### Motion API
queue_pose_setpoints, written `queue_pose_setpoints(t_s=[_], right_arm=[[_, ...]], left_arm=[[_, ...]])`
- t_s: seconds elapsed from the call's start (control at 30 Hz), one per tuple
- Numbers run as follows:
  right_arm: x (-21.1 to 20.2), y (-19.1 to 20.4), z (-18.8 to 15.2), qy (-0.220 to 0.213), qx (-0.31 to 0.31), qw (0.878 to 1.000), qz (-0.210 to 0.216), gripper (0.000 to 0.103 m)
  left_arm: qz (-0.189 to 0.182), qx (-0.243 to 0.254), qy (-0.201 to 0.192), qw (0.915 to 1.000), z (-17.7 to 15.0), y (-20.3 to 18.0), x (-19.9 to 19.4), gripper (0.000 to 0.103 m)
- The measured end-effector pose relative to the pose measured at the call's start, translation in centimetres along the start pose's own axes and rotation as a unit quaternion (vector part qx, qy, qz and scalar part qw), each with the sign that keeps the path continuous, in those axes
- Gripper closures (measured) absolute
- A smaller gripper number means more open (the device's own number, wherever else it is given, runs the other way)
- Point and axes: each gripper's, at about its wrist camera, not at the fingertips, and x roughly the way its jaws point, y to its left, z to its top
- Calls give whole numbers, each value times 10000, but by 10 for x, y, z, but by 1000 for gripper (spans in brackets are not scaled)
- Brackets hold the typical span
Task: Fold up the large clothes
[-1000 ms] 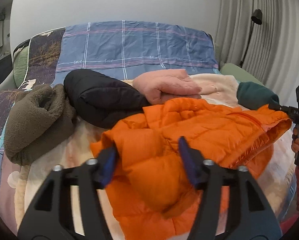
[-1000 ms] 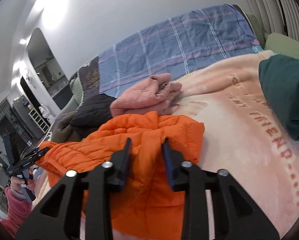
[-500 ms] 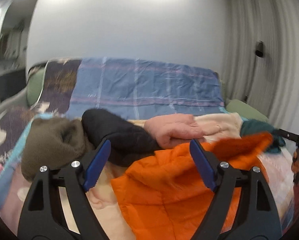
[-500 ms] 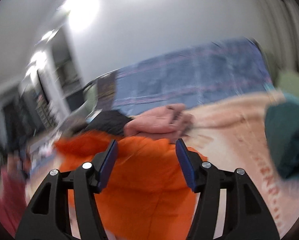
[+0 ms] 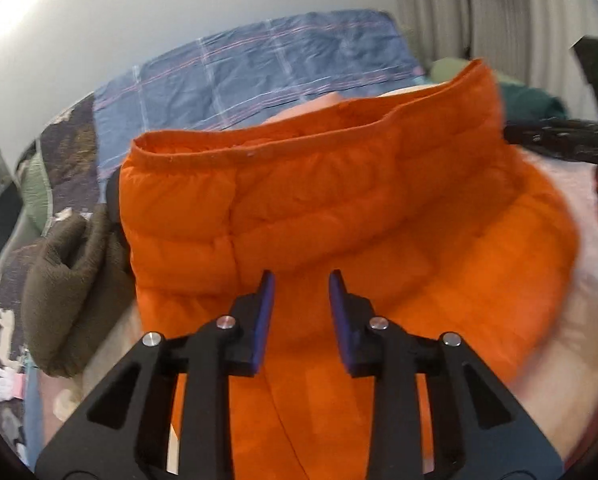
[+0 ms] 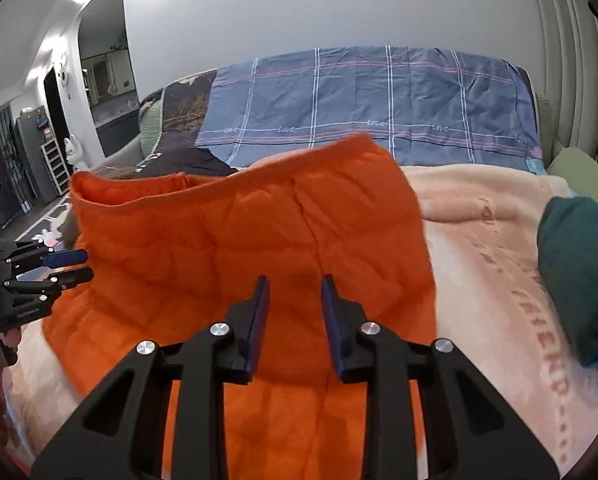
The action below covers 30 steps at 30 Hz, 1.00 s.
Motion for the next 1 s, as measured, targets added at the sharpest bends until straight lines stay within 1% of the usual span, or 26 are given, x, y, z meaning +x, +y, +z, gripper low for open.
queue_pose_setpoints(t_s=[0.07, 0.1, 0.13, 0.17, 0.23, 0.27, 0.3, 0.33, 0.37, 0.4, 0.43, 0.53, 0.67, 0.73, 0.8, 0.83, 0.87, 0.9, 0.93, 0.97, 1.0], right_arm=[[19, -1, 10, 64, -45, 9997, -233, 75], [27, -3, 11, 107, -30, 9994, -324, 75], [40, -11, 13, 203, 68, 9987, -464, 75], [53, -19, 11, 336, 197, 9976, -571, 75], [82, -43, 1, 717, 558, 9930, -750, 70], [94, -52, -5, 881, 731, 9910, -694, 69], [104, -60, -12, 1017, 910, 9890, -564, 69], [112, -66, -20, 1081, 1089, 9875, -364, 69], [115, -66, -23, 1090, 1122, 9872, -317, 69], [117, -63, -26, 1060, 1004, 9885, -403, 69], [117, -58, -27, 1022, 863, 9897, -512, 68], [122, -42, -31, 933, 456, 9915, -782, 67], [129, -41, -33, 952, 412, 9915, -791, 66], [128, -42, -33, 949, 406, 9915, -797, 66], [118, -46, -33, 939, 388, 9914, -826, 66], [111, -44, -28, 974, 403, 9902, -921, 64], [102, -41, -24, 966, 478, 9892, -991, 63], [91, -36, -16, 879, 582, 9898, -955, 61], [78, -29, -5, 651, 669, 9929, -732, 57], [72, -21, 4, 520, 661, 9944, -644, 55], [69, -11, 13, 443, 578, 9952, -656, 50]], left_arm=[[134, -269, 96, 9995, 8, 11, 18, 73], [214, -362, 132, 9990, 10, 16, 25, 71], [312, -481, 175, 9982, 12, 23, 36, 64], [373, -540, 207, 9976, 11, 28, 44, 53], [634, -600, 381, 9955, 4, 36, 64, 43], [782, -590, 479, 9940, -1, 38, 73, 38], [868, -574, 540, 9931, -8, 41, 81, 37], [726, -653, 512, 9939, -14, 45, 88, 33], [584, -794, 493, 9939, -18, 50, 91, 31], [379, -1057, 497, 9924, -24, 56, 94, 31], [277, -1174, 482, 9915, -28, 59, 93, 31], [111, -1330, 423, 9902, -40, 60, 95, 31], [114, -1329, 447, 9901, -45, 59, 94, 31], [202, -1289, 464, 9904, -44, 57, 94, 31], [304, -1222, 479, 9909, -38, 58, 90, 33], [359, -1177, 470, 9913, -32, 57, 85, 37], [361, -1194, 428, 9913, -26, 57, 77, 45], [287, -1252, 340, 9911, -21, 58, 70, 49], [93, -1373, 148, 9904, -10, 59, 60, 53], [-50, -1468, -3, 9892, 1, 59, 53, 53], [-126, -1514, -103, 9883, 12, 57, 48, 54]])
